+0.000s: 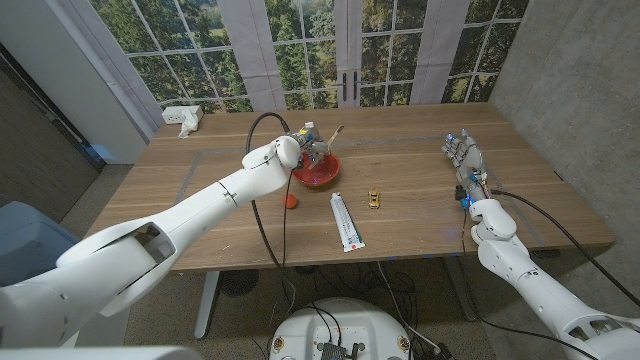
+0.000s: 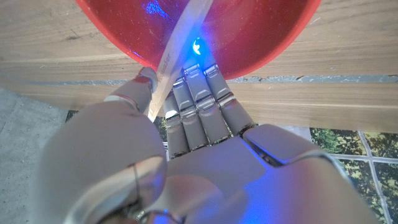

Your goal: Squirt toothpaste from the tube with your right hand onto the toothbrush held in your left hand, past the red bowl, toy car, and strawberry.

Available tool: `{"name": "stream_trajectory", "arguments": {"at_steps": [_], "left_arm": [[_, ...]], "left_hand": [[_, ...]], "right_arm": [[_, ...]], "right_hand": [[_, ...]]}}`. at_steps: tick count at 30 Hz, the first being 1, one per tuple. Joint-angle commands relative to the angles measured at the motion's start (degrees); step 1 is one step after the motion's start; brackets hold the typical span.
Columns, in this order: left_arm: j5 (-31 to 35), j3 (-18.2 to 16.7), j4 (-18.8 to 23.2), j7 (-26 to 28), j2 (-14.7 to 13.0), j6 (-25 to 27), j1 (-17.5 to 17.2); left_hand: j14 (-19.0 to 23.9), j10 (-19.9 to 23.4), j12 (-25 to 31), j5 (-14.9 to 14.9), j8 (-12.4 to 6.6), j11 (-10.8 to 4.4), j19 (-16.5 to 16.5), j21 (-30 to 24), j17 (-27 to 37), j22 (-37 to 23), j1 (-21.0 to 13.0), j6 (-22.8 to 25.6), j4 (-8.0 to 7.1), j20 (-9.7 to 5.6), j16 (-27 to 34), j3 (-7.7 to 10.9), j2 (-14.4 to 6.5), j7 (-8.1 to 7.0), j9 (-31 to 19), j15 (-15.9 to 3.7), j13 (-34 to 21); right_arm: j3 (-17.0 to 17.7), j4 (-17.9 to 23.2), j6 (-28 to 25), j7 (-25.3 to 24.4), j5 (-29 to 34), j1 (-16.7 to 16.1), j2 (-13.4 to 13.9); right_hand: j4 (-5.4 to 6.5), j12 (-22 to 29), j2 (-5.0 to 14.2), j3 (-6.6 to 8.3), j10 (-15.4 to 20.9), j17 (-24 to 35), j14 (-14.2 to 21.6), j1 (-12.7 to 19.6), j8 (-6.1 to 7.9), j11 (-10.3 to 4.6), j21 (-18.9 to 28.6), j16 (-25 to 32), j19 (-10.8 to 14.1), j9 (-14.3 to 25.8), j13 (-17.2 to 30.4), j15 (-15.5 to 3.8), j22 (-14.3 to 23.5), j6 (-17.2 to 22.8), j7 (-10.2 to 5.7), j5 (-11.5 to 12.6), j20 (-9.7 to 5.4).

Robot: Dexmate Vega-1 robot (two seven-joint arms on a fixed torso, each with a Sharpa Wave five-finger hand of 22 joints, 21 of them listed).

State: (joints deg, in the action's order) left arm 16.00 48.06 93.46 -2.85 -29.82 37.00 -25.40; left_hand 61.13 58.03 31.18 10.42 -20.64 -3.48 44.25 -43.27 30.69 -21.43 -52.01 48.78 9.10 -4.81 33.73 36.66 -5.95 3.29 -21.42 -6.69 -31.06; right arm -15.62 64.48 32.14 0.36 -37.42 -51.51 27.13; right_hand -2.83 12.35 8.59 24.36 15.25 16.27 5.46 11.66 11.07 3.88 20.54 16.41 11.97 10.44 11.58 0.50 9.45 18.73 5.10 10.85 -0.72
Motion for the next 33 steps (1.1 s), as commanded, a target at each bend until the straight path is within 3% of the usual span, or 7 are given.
{"name": "stream_trajectory", "arguments": {"at_steps": [1,12,33], "left_arm": [[-9.45,-4.38,0.64,2.14,-2.17,-5.49,-1.92],[-13.55,-6.39,2.37,2.42,-5.42,-7.54,-3.25],[-20.85,-9.92,3.61,0.17,-9.51,-12.76,-5.1]], "left_hand": [[3.36,6.59,0.7,-0.1,-0.27,-6.09,0.29,-0.8,0.58,-0.32,-5.58,1.48,0.38,-2.74,0.52,0.2,-4.64,0.92,-0.05,-6.68,-0.57],[3.01,6.11,0.98,-0.17,0.21,-6.48,-0.36,-1.75,1.39,-0.68,-5.85,1.27,0.29,-3.03,0.61,0.12,-4.71,0.88,-0.05,-6.63,-1.67],[2.63,5.8,1.52,-0.27,0.62,-6.49,-1.12,-3.72,2.72,-1.2,-6.11,1.27,0.19,-3.17,0.69,0.07,-4.65,0.96,-0.58,-6.64,-3.52]], "right_arm": [[-0.94,5.88,-4.0,-5.14,3.17,-1.43,1.83],[-2.25,15.73,-10.75,-11.15,8.87,-4.29,5.94],[-3.3,30.78,-19.71,-18.43,19.05,-9.23,11.4]], "right_hand": [[-2.15,0.15,0.35,1.21,0.75,-0.38,1.03,2.58,0.42,0.03,-0.36,-0.15,1.23,0.14,0.26,-0.15,0.3,0.56,-0.02,-0.01,0.24],[-4.28,0.19,-0.53,1.81,1.28,-0.75,2.29,4.61,0.48,0.19,-0.58,-0.01,2.62,0.14,0.23,0.92,0.35,0.92,0.0,-0.05,1.51],[-5.33,0.36,-0.75,1.96,2.25,-0.8,2.44,5.72,0.7,0.4,-1.24,-0.12,3.05,0.21,0.29,0.87,0.42,1.95,0.44,-0.05,1.68]]}}
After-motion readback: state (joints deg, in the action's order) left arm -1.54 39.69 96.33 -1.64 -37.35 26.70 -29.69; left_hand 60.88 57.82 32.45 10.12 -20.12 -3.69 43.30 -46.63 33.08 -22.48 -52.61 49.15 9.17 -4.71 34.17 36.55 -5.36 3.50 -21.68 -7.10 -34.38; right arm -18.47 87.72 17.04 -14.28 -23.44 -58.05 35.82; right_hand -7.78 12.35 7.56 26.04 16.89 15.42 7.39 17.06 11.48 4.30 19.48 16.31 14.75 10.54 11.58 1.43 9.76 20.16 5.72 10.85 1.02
